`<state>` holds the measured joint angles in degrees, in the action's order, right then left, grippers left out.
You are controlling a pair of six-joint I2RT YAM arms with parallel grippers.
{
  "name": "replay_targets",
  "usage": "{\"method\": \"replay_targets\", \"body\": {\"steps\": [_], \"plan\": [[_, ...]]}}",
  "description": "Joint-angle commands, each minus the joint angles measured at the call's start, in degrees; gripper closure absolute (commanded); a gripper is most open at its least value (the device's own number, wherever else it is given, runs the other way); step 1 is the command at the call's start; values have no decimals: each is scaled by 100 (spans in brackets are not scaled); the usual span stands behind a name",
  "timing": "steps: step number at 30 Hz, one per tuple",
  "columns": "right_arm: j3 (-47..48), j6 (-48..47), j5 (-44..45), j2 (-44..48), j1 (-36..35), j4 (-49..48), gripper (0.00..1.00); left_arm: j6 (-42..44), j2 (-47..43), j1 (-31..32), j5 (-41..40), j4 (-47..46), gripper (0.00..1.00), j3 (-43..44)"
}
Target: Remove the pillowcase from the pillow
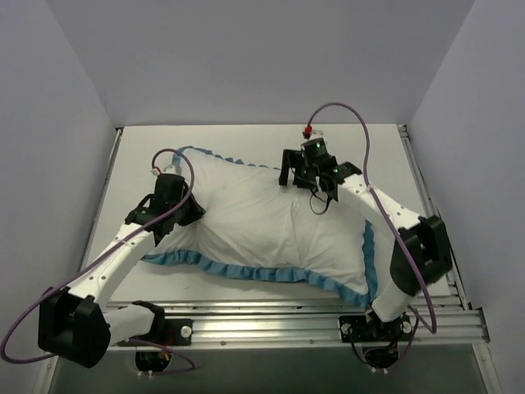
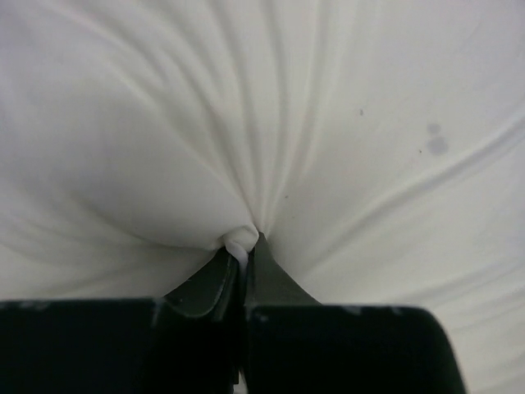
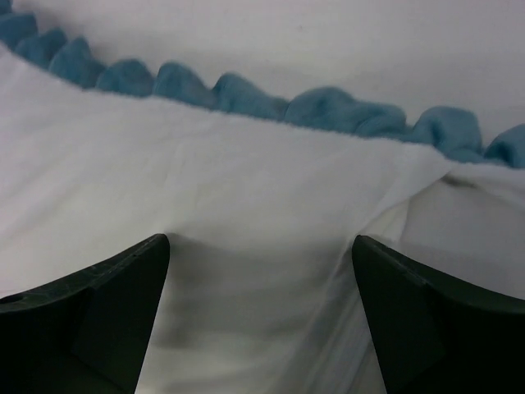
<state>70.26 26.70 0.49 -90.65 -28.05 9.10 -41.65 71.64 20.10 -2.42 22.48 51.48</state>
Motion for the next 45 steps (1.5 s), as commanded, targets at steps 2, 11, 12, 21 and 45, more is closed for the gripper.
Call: {"method": "replay_targets", "body": {"steps": [2,11,12,21,45], "plan": [[1076,-525,-225,-795,-16,-58,11,271,-1411,64,-522,1723,92,-271],[1633,-912,934,-44,-280,645,9,745,-2620,161,230,2595,16,757],[1536,-903,1240,134,-271,706,8,824,-2550,179,302,2525,12,993],[149,-307,1955,1873,-16,1804,6,1510,-188,1117,-197,1480,3,2497],[-244,-278,46,224,-1273,-60,16,1210,-747,-384,-270,1548,3,353]]}}
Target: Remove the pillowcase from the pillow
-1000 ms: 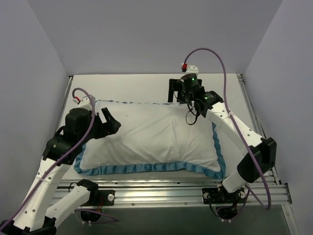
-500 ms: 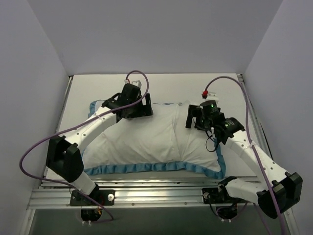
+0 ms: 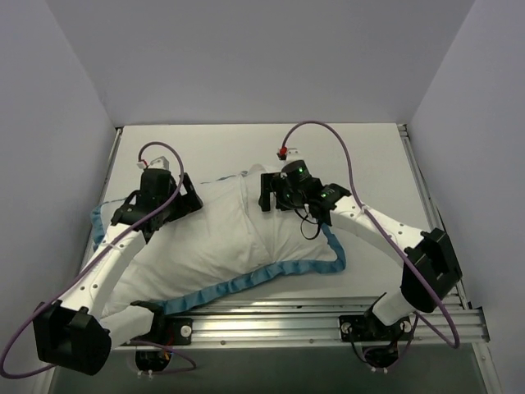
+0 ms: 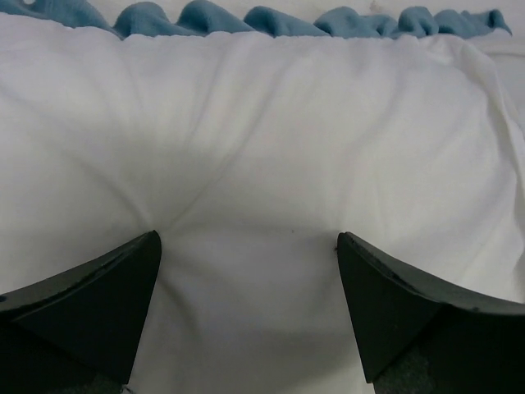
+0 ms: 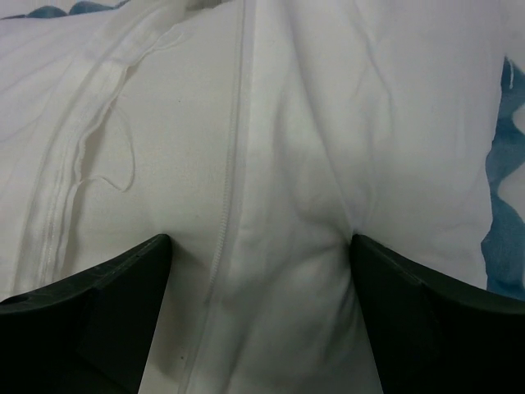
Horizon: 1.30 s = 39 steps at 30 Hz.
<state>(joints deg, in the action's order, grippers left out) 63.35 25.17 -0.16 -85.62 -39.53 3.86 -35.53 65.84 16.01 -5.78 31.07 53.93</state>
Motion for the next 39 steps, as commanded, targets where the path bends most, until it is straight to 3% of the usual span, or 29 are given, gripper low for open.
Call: {"method": "replay_targets", "body": {"steps": [1,3,7,10,15,20,27,39], "plan": [[580,-170,426,-323,-143,571,16,687,-221,51,199,707,3,213],[818,-231,692,-376,-160,843,16,871,-335,165,332,725,3,617],[1266,-398,1237,-437,-160,1196,16,1127,-152,1347,-254,699,3,1574],[1320,-425,1387,-490,-160,1302,16,1197,419,1904,-450,603,3,2296],[1057,-329,1502,-508,-152,1240,18,1093,1553,2600,-731,103,3,2701],[714,-249,1695,-429,-117,1302,28,557,2414,2670,-881,-75,3,2447],[-164,40,1766,247,348,1346,41,-251,2925,2478,-1127,-110,8,1640],[-2044,541,1222,1461,1166,1153,64,-622,2601,1380,-785,-382,13,575]]}}
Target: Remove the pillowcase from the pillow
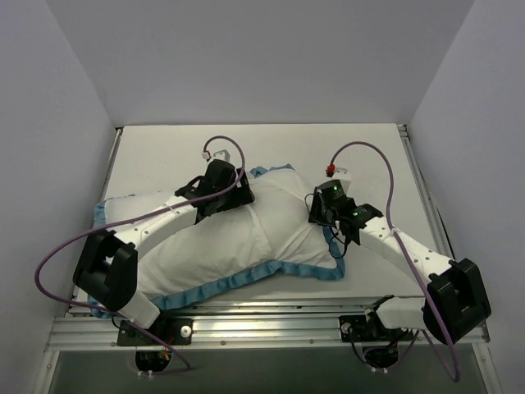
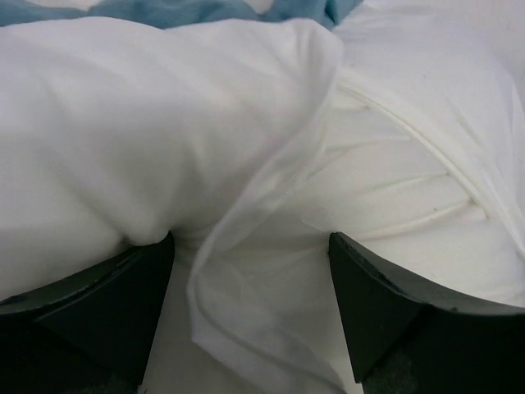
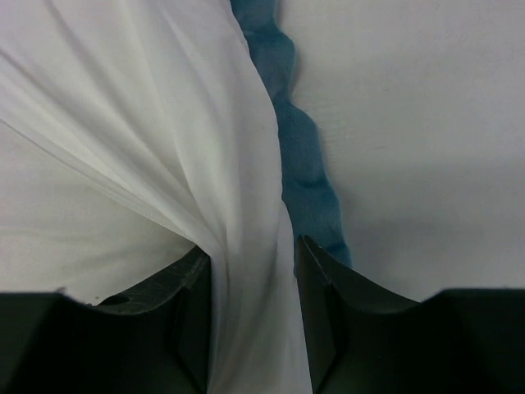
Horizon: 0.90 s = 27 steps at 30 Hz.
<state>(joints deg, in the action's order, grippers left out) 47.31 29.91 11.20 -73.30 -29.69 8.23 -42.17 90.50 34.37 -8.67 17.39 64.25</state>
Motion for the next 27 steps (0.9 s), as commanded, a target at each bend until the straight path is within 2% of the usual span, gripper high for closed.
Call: {"method": "replay_targets", "body": {"steps": [1,4,5,9,11,15,17,23,27], "plan": [[-555,85,-212,263,288,619,66,51,74,-501,-452,986,14,-509],[-986,111,-1028,325,368,-21,79,200,-190,-563,-338,925,14,-519],[-1074,94,-1337,281,394,-449,86,270,-347,-554,-259,898,14,-501],[-1242,76,-2393,132,394,-1409,100,919,-849,-361,417,460,13,-440],[-1145,24,-2857,79,394,-1770,100,1175,-1138,-116,550,485,11,-282],[-785,-143,-3395,61,385,-2018,100,2385,-1473,578,410,660,7,463],[-549,-205,-3536,79,385,-2036,100,2704,-1544,920,375,678,5,667],[-117,-433,-3625,26,394,-1852,100,3882,-1228,1772,155,898,3,1335],[-90,-451,-3669,26,385,-1851,100,4400,-886,2064,269,811,6,1468]]}}
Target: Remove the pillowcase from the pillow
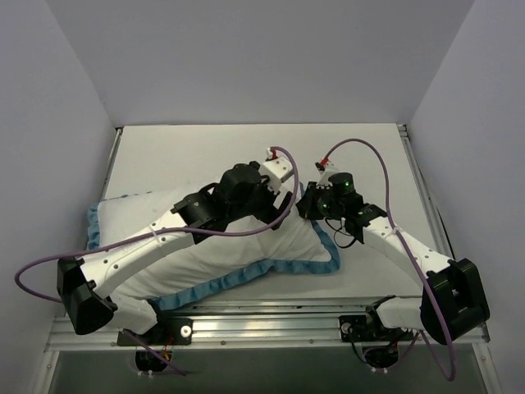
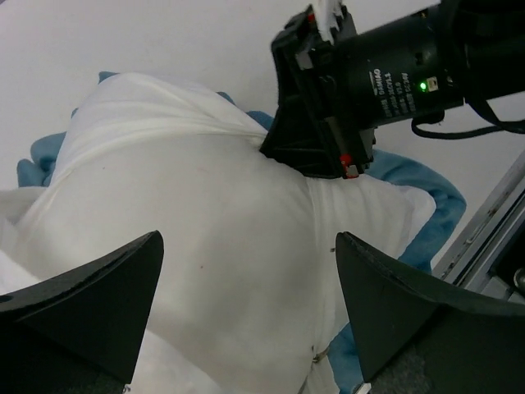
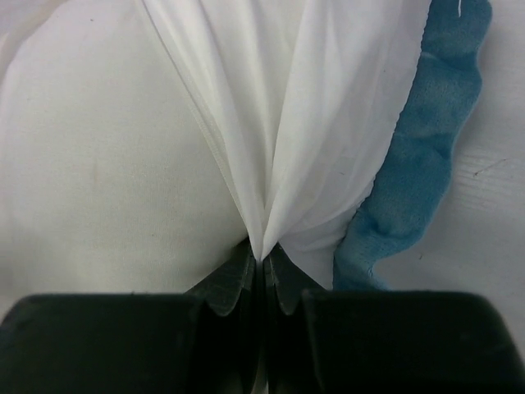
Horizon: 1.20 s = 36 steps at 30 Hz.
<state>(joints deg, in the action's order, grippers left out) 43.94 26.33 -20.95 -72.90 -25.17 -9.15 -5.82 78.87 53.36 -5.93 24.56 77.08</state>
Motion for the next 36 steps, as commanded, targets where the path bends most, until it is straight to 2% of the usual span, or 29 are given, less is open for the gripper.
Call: {"method": "replay_targets", "body": {"steps": [1,10,19,21,24,25,27,28,36], "plan": [[255,-101,-463,-5,-67,-105,100,793,348,174,4,67,6,185],[238,-277,-524,154,-93,27,100,750,1384,104,-531,-170,6,422],[115,-383,-305,285,-120,106,100,91,1912,16,-189,-21,6,300],[123,-391,-278,277,-129,106,100,-137,1948,7,-110,-100,1,168],[123,-391,-225,259,-120,115,100,-375,2001,-28,-75,-205,22,-26],[123,-391,-191,268,-129,124,100,-436,2001,-54,-109,-232,44,-96],[106,-391,-129,294,-129,159,100,-612,1922,-176,-127,-311,68,-193],[80,-400,-33,346,-137,202,100,-656,1791,-238,-119,-337,95,-228],[-465,-111,653,917,-94,431,100,-1412,728,-1336,-223,-223,98,-325]]}}
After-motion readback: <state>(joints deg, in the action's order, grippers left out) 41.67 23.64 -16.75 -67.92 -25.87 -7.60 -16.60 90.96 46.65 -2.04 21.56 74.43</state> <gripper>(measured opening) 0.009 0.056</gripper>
